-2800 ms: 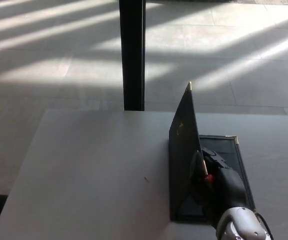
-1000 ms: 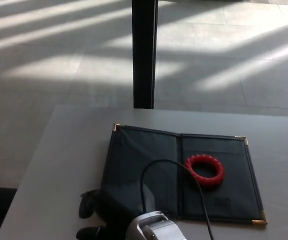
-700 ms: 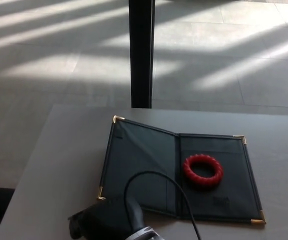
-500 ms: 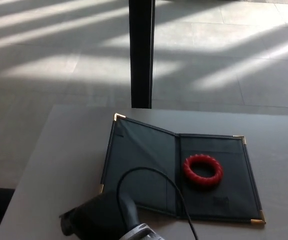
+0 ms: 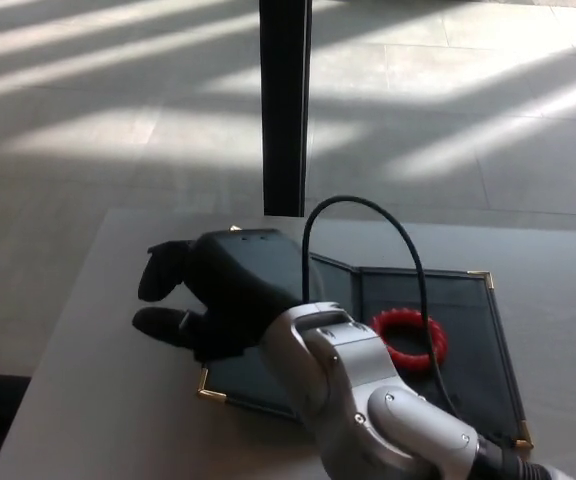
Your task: There is a diary kept infront of the robot and the robot uses its right hand to grab its cover and puses it to the left to open it.
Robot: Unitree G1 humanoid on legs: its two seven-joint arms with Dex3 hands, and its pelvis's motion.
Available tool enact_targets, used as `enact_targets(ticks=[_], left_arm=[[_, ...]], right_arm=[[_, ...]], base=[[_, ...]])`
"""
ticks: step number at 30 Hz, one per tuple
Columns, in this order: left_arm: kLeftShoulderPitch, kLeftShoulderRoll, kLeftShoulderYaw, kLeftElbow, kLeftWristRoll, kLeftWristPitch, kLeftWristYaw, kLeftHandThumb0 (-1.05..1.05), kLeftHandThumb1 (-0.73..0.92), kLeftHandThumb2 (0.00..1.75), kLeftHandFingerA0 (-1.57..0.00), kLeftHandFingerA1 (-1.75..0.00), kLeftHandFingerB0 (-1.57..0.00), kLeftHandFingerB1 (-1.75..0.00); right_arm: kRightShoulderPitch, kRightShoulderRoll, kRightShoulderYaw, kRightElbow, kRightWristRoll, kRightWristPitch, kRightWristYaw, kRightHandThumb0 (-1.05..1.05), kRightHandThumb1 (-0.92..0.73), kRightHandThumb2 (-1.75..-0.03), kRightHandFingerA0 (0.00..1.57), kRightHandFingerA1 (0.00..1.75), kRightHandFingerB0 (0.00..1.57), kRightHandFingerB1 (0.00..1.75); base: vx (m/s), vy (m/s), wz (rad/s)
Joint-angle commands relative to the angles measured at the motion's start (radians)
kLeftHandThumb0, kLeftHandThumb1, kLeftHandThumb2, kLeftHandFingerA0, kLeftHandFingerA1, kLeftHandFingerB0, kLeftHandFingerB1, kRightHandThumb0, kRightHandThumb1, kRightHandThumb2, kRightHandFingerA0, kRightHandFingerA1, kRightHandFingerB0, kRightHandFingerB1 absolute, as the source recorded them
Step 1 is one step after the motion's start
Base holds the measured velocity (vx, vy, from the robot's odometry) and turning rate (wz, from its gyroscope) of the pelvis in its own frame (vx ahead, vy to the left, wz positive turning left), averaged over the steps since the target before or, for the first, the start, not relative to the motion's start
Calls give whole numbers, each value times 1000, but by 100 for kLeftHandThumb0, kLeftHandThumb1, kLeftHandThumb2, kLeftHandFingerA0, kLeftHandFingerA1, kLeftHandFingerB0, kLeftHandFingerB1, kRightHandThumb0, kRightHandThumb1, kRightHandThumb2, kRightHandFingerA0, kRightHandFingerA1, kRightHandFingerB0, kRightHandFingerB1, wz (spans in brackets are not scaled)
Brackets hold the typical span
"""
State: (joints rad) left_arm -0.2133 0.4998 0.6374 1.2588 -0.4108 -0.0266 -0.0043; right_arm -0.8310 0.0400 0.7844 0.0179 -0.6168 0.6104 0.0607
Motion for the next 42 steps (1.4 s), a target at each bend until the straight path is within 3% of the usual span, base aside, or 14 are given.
enact_targets(ticks=[1,2,3,4,5,14,15,16,21,26,32,40,41,42], left_arm=[[38,3,8,9,-5,-2,-9,-105,92,118,-16,-164,-8,-132],[39,5,10,8,-7,2,-4,-105,80,148,-46,-125,-32,-98],[41,7,11,7,-8,3,-1,-105,80,148,-46,-125,-32,-98],[42,7,12,7,-8,3,-2,-105,80,148,-46,-125,-32,-98],[43,5,13,4,-9,3,4,-105,92,120,-20,-169,-11,-136],[56,10,21,3,-15,-2,-2,-105,92,121,-25,-166,-16,-138],[58,10,26,3,-20,-4,-1,-96,68,156,-36,-119,0,-92],[61,9,26,4,-19,-6,-3,-105,92,118,-27,-170,-20,-141],[70,14,28,7,-19,-3,-9,-105,92,119,-19,-167,-11,-135],[79,17,33,6,-25,1,-17,-105,92,116,-17,-163,-9,-131],[77,15,47,10,-35,-6,5,-105,92,117,-27,-166,-17,-137],[80,18,39,14,-25,-6,13,-105,92,118,-30,-165,-17,-135],[82,19,37,13,-24,-2,0,-105,92,120,-24,-165,-12,-135],[79,21,41,13,-28,3,3,-105,92,121,-24,-168,-14,-138]], right_arm=[[-193,-58,-634,-297,387,166,260,-75,-92,-71,74,58,59,49],[-173,-118,-701,-330,421,161,289,-77,-86,-117,50,85,38,70],[-147,-157,-762,-345,457,142,302,-72,-92,-70,72,56,56,49],[-139,-167,-783,-349,468,137,306,-72,-92,-70,72,56,56,49],[-116,-197,-846,-349,508,119,315,-71,-92,-68,72,57,58,50],[131,-491,-1345,-230,616,24,337,-72,-91,-67,77,61,60,52],[160,-518,-1389,-202,616,3,332,-70,-91,-68,75,62,58,53],[194,-560,-1441,-160,634,-15,364,-67,-92,-70,67,64,52,54],[310,-667,-1636,-6,603,-36,312,-68,-87,-66,79,60,60,51],[456,-775,-1854,182,593,-146,212,-81,-83,-66,109,63,89,55],[569,-848,-1971,359,633,-296,152,-88,-85,-66,105,77,81,68],[672,-798,-2101,372,681,-275,70,-82,-87,-66,100,95,69,84],[701,-794,-2099,412,685,-325,48,-71,-68,-116,99,95,71,84],[738,-766,-2116,404,676,-314,12,-80,-89,-67,104,96,72,86]], base=[[0,0,0],[0,0,0],[0,0,0],[0,0,0],[0,0,0],[0,0,0],[0,0,0],[0,0,0],[0,0,0],[0,0,0],[0,0,0],[0,0,0],[0,0,0],[0,0,0]])
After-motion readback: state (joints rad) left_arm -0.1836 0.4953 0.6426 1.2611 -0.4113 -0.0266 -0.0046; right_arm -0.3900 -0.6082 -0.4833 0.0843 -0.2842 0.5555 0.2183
